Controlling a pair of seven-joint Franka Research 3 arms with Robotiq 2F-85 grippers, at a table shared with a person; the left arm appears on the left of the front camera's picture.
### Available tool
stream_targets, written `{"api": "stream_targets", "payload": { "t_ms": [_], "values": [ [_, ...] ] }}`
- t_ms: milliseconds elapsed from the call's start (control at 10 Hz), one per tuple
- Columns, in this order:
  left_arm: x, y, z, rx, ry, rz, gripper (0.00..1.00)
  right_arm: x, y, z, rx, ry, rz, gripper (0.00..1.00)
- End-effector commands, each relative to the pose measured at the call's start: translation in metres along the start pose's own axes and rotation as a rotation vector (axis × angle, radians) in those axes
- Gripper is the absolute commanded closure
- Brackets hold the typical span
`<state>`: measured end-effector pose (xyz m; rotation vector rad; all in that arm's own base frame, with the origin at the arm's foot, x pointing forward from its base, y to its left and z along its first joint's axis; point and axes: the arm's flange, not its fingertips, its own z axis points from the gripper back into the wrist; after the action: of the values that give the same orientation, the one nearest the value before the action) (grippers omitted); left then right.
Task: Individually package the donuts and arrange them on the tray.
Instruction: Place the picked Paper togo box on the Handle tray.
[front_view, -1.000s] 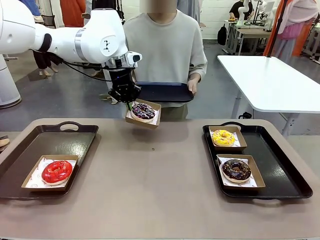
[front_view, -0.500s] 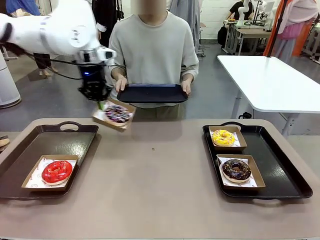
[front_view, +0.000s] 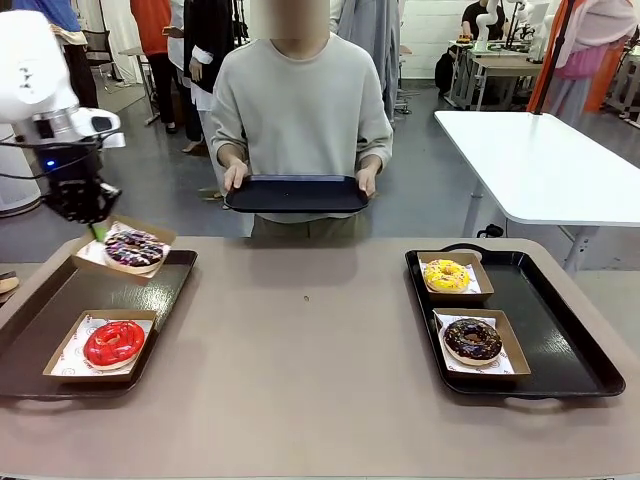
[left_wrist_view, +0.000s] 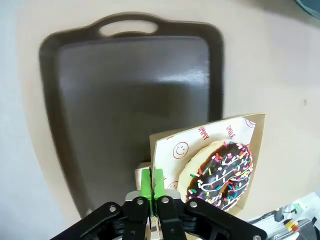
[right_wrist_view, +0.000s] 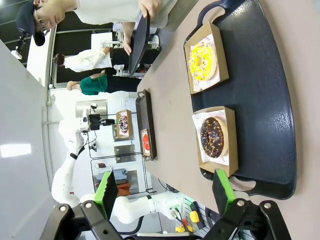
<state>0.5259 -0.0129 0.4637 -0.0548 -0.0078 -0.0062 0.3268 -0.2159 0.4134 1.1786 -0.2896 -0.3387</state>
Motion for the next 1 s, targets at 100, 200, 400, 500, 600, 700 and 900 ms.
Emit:
{"api": "stream_targets", "payload": {
  "t_ms": [100,200,400,500,600,700,900],
  "values": [
    [0.011,0.036,-0.016,-0.06,-0.022,0.03,0.99,0.0,0.001,0.001,0.001,-0.001,0.002,0.0],
    [0.012,0.034,-0.02,-0.038,-0.028,0.037,0.99,0.0,0.001,0.001,0.001,-0.001,0.002,0.0],
    [0.005,0.037,-0.014,-0.023,-0.001,0.045,0.99,0.0,0.001,0.001,0.001,-0.001,0.002,0.0],
    [0.005,0.037,-0.014,-0.023,-0.001,0.045,0.99,0.0,0.001,0.001,0.001,-0.001,0.002,0.0],
    [0.005,0.037,-0.014,-0.023,-0.001,0.045,0.99,0.0,0.001,0.001,0.001,-0.001,0.002,0.0],
    [0.005,0.037,-0.014,-0.023,-0.001,0.045,0.99,0.0,0.001,0.001,0.001,-0.001,0.002,0.0],
    [0.008,0.038,-0.018,-0.027,-0.006,0.046,0.99,0.0,0.001,0.001,0.001,-0.001,0.002,0.0]
  ]
}}
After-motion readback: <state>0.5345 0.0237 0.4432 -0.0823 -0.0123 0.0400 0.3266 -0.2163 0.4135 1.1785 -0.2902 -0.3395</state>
